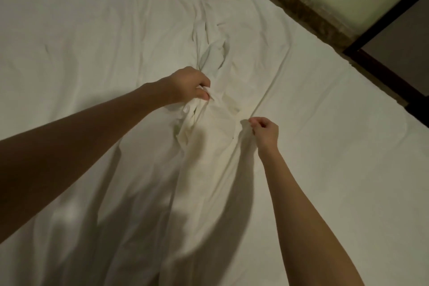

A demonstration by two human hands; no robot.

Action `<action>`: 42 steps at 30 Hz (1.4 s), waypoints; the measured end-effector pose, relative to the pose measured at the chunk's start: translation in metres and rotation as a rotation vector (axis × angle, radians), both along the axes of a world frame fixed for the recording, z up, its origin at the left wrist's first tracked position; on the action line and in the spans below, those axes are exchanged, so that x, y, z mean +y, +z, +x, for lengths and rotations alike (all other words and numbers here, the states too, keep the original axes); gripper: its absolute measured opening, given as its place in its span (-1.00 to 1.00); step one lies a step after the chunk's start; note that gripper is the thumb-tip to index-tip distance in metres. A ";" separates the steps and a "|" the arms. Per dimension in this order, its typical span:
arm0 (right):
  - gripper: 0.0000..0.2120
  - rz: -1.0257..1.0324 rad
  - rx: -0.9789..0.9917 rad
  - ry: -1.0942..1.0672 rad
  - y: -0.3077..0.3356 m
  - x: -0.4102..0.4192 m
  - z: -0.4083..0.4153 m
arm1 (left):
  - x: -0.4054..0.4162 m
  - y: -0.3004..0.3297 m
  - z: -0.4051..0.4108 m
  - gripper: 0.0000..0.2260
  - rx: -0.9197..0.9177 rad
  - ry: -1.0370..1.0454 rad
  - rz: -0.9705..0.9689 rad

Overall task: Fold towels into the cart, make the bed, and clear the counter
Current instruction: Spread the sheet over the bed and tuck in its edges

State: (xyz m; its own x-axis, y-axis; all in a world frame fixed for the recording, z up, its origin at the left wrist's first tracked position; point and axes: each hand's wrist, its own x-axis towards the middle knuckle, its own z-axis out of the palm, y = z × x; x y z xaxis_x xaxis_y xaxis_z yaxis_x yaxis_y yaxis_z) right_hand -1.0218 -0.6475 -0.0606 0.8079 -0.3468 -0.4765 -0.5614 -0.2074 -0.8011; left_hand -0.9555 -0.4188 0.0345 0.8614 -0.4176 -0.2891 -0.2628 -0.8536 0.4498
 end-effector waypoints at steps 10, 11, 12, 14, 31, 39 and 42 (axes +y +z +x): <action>-0.62 0.184 0.071 -0.007 -0.011 0.015 -0.033 | 0.019 0.012 0.005 -0.77 0.082 -0.038 0.113; -0.61 0.211 0.043 -0.008 -0.010 0.027 -0.027 | 0.022 0.012 0.005 -0.76 0.097 -0.042 0.110; -0.58 0.258 0.011 -0.048 -0.010 0.036 -0.020 | 0.024 0.012 0.004 -0.76 0.108 -0.047 0.104; -0.56 0.369 -0.009 -0.176 -0.012 0.043 -0.002 | 0.026 0.010 0.005 -0.76 0.109 -0.049 0.082; -0.58 0.049 0.033 0.027 -0.012 0.026 -0.027 | -0.001 0.033 0.003 -0.78 -0.023 -0.045 -0.001; -0.58 0.198 0.124 0.061 0.001 0.051 -0.069 | -0.003 0.060 0.004 -0.86 -0.018 -0.048 -0.018; -0.58 0.229 0.187 0.081 0.009 0.059 -0.081 | 0.001 0.066 0.001 -0.86 -0.010 -0.040 -0.024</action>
State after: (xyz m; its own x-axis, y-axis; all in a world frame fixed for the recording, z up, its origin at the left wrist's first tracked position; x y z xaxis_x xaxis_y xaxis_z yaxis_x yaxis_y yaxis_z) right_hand -1.1027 -0.5885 -0.0512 0.7195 -0.1516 -0.6777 -0.6925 -0.0834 -0.7166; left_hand -0.9542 -0.4174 0.1003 0.8470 -0.4582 -0.2697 -0.3008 -0.8312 0.4675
